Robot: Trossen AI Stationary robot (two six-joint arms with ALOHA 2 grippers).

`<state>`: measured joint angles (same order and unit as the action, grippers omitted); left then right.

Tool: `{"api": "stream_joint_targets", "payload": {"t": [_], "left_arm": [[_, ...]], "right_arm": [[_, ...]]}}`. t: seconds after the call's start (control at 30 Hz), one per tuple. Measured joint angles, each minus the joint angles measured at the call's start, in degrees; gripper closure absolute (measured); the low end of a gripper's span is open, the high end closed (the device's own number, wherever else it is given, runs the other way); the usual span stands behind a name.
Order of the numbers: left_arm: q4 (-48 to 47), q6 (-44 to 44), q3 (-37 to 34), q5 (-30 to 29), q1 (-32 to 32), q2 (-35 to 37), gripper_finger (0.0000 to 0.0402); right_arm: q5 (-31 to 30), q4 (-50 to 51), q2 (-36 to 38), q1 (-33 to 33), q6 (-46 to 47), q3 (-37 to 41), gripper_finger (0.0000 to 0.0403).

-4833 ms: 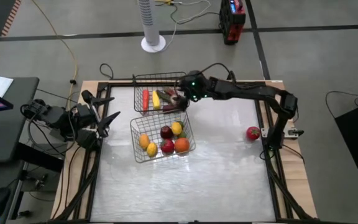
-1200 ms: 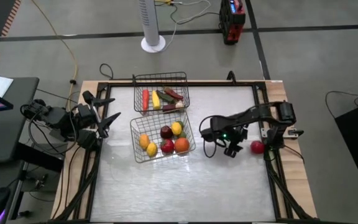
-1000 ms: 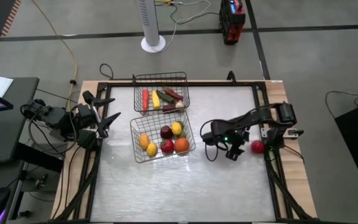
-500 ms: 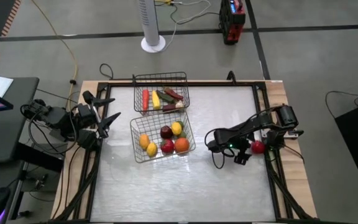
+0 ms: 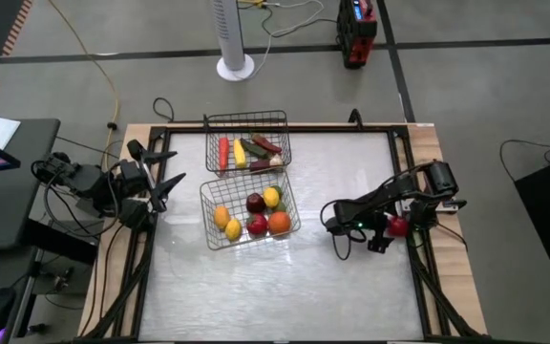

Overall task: Sort produce into baskets
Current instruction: Put the red tomato into the brown wire basket

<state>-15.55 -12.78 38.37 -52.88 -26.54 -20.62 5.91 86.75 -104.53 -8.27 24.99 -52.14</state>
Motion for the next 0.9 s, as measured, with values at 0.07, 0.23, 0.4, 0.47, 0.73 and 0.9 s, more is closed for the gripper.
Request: {"api": "stream_joint_targets", "payload": {"t": [0.07, 0.23, 0.4, 0.47, 0.73, 0.9], "left_arm": [[0.0, 0.02, 0.0, 0.0, 0.01, 0.02, 0.0129], [0.0, 0.02, 0.0, 0.0, 0.01, 0.01, 0.0129], [0.0, 0.04, 0.0, 0.0, 0.0, 0.02, 0.0129], [0.0, 0.04, 0.0, 0.0, 0.0, 0.0, 0.0129], [0.0, 0.03, 0.0, 0.0, 0.0, 0.02, 0.0129], [0.21, 0.13, 0.0, 0.0, 0.01, 0.02, 0.0129]], "right_arm": [[0.01, -1.7, 0.0, 0.02, 0.0, 1.27, 0.0025], [0.05, -3.36, 0.0, 0.05, -0.02, 4.26, 0.0027], [1.07, -3.44, -0.02, 0.04, -0.48, 5.85, 0.0048], [1.34, -3.38, -0.02, 0.23, -0.31, 5.83, 0.0065], [3.26, 0.26, -0.04, 2.68, 3.54, 1.76, 0.0096], [2.45, 2.89, 0.6, 4.85, 3.06, -6.18, 0.0093]]}}
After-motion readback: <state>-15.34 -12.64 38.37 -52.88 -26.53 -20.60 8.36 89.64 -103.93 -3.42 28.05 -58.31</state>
